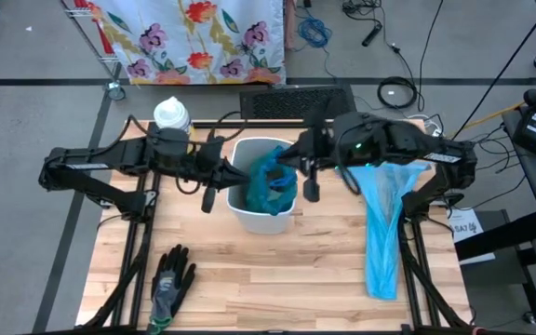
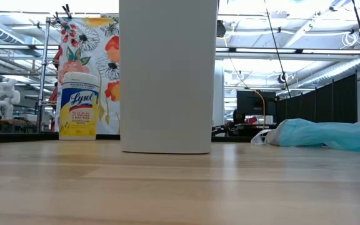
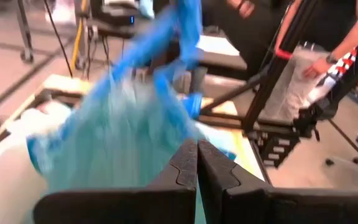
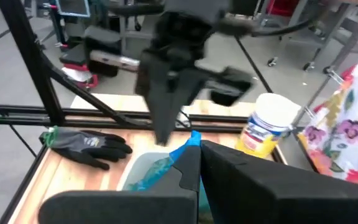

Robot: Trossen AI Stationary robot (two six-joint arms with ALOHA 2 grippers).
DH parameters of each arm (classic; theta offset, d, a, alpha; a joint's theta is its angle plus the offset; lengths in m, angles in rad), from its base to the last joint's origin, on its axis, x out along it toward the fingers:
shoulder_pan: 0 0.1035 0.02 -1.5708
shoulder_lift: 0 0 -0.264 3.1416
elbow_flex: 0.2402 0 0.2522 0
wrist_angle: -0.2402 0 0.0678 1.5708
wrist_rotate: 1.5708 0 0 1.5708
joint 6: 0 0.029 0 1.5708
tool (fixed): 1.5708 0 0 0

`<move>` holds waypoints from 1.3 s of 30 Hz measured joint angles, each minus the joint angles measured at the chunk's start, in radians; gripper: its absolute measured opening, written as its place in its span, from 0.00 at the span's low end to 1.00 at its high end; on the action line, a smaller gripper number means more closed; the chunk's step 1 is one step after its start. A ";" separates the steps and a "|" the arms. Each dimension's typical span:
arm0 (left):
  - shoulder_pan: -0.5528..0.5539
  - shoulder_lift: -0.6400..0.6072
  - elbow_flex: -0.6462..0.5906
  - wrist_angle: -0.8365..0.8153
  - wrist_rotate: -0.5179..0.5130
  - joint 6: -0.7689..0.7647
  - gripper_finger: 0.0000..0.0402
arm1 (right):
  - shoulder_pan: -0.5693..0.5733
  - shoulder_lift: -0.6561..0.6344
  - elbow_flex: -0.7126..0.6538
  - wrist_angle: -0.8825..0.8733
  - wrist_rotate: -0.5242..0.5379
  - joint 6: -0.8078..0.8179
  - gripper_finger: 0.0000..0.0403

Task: Place trash/remove bag and relplace
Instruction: Close the blue trash bag

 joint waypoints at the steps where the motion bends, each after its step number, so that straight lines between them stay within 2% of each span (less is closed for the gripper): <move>1: 0.004 0.000 0.000 0.020 0.000 0.011 0.01 | 0.005 0.012 0.000 0.006 -0.001 -0.004 0.00; 9: 0.024 0.011 -0.001 0.036 0.000 0.044 0.01 | 0.016 0.059 -0.001 0.105 -0.016 -0.011 0.00; 17: 0.056 0.010 -0.002 0.129 0.000 0.078 0.01 | 0.011 0.061 -0.001 0.188 -0.026 -0.020 0.00; 23: 0.080 0.010 -0.002 0.154 0.105 0.074 0.01 | -0.002 0.061 -0.001 0.195 -0.026 -0.023 0.00; 39: 0.111 0.010 0.000 0.230 0.132 0.074 0.01 | -0.053 0.061 -0.001 0.233 -0.024 -0.034 0.00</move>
